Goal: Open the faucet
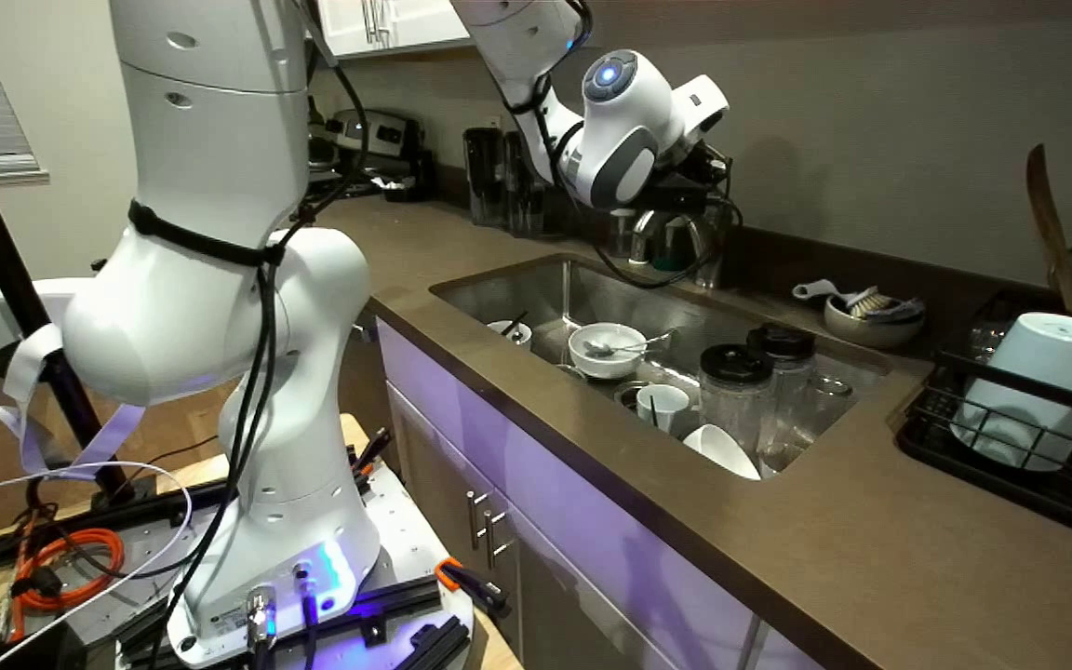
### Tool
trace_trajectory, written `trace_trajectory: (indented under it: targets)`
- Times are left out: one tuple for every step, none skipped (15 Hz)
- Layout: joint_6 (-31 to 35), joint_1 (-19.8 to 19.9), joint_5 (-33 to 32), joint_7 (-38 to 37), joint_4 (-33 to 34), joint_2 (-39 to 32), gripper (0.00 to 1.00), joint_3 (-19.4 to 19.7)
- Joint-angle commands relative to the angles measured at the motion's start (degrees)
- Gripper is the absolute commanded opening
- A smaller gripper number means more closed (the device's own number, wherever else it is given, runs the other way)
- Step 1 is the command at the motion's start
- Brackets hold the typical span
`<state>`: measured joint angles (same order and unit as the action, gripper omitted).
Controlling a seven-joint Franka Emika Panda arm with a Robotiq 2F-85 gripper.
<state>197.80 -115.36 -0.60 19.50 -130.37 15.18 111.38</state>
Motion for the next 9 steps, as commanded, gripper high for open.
trace_trajectory:
  targets:
    - [0.28, 3.1, -0.39, -1.16, 0.79, -0.05, 0.03, -2.74]
    - [0.23, 3.69, -0.54, -1.09, 0.9, 0.59, 0.03, -3.24]
    - [0.02, 4.12, -0.51, -1.04, 0.88, 0.79, 0.03, -3.55]
    - [0.03, 4.35, -0.48, -0.84, 0.81, 0.96, 0.03, -3.68]
    - [0.03, 4.71, -0.58, -0.65, 0.8, 1.17, 0.03, -3.95]
    - [0.03, 5.0, -0.66, -0.58, 0.52, 1.43, 0.03, -4.27]
    - [0.03, 5.26, -0.63, -0.47, 0.5, 1.29, 0.03, -4.45]
    - [0.03, 5.35, -0.63, -0.34, 0.31, 1.22, 0.03, -4.5]
    - [0.03, 5.41, -0.68, -0.23, 0.13, 1.23, 0.03, -4.54]
